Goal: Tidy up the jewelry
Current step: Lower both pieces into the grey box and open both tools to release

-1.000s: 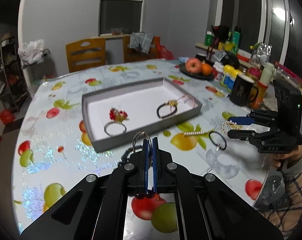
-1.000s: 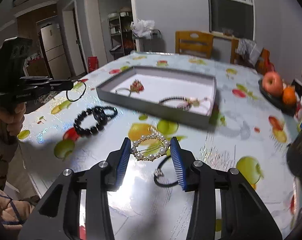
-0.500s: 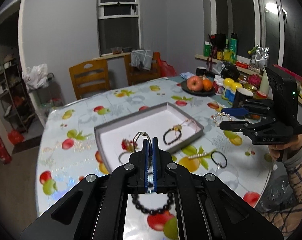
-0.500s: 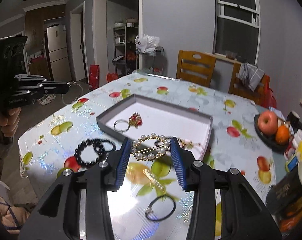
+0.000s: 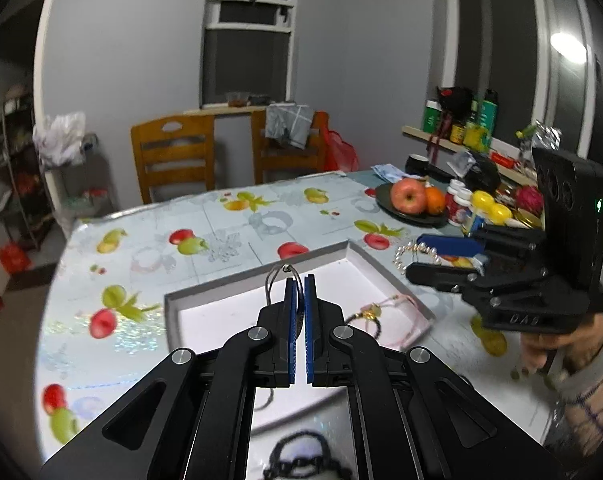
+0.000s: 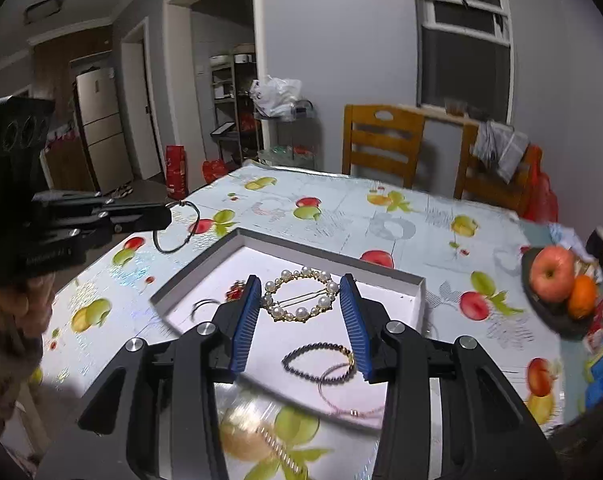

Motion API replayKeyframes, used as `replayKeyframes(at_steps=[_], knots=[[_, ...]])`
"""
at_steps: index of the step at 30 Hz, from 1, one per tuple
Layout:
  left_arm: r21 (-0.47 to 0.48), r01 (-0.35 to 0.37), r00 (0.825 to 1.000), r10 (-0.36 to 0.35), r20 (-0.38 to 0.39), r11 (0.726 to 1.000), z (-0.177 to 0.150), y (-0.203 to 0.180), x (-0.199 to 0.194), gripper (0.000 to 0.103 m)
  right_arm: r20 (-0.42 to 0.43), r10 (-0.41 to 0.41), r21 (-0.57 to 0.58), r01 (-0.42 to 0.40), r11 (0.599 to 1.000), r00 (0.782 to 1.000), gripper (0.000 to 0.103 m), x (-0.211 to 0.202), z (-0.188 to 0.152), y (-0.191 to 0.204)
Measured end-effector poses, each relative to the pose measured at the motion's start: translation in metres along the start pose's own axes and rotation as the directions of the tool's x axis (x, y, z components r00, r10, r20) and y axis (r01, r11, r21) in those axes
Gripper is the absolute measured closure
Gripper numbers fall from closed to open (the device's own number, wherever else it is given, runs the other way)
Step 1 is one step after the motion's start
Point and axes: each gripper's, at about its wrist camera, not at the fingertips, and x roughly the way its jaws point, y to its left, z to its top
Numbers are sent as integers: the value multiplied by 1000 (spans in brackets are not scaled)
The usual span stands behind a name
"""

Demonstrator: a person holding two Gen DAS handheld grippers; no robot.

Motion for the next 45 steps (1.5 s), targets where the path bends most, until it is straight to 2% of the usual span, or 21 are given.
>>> replayKeyframes(at_steps=[3,8,15,23,31,34,37,39,42,44,45], knots=[[-36,-10,1000,9,-17,999,-3,12,26,99,-33,0,44,2,999,999,62,29,-4,-14],[-72,-65,997,61,-57,995,-11,36,66,99,-87,-21,108,30,994,996,62,71,-17,-40],[-102,-107,987,93,-131,989,-23,67,104,99,-141,-72,118,89,989,987,62,98,-32,-61],[-111,-77,978,54,-199,991,-35,73,125,99,-218,-77,97,100,990,973,62,117,-42,-66],[-118,-76,970,46,-239,990,-43,74,132,99,-224,-88,91,111,990,971,62,117,-43,-66],[-123,-68,972,38,-231,990,-43,75,131,98,-219,-88,95,111,989,972,62,116,-43,-66],[-137,-70,976,39,-215,988,-43,76,127,80,-215,-90,95,113,989,973,59,116,-43,-66],[-142,-68,977,37,-208,988,-42,76,126,76,-205,-89,94,110,989,975,46,115,-42,-66],[-154,-70,980,39,-196,986,-42,77,123,62,-195,-96,84,114,990,976,44,114,-43,-64],[-164,-61,983,30,-181,985,-41,77,120,48,-189,-99,81,116,990,977,42,113,-42,-64],[-165,-61,984,32,-174,984,-41,76,118,44,-182,-97,81,114,990,978,38,112,-42,-64]])
